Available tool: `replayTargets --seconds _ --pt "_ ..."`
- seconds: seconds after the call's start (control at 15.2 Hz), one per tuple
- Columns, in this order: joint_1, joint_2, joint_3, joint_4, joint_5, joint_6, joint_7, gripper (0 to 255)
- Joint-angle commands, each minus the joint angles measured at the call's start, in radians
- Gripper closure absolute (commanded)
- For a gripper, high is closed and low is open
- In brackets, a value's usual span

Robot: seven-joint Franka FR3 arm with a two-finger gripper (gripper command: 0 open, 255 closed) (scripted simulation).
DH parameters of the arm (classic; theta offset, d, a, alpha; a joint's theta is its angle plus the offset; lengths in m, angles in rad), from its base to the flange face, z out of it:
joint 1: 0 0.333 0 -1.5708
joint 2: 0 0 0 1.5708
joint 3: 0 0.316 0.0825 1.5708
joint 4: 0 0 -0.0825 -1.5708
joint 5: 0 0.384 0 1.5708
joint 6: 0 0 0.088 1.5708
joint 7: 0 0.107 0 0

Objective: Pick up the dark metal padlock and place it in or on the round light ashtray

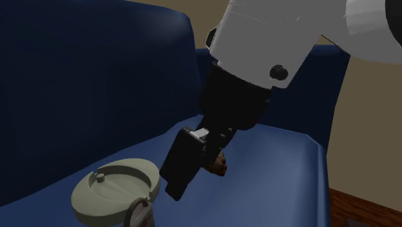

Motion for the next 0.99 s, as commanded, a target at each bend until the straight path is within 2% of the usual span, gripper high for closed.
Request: replayTargets --seconds 0.0,0.33,0.92 --pt "-0.002 0.074 0.019 0.035 -0.035 0.060 0.035 0" --pt "0.004 0.267 0.033 0.158 -0.166 0.174 0.139 0" --pt "0.023 0.382 0.009 0.205 -0.238 0.241 0.191 0"
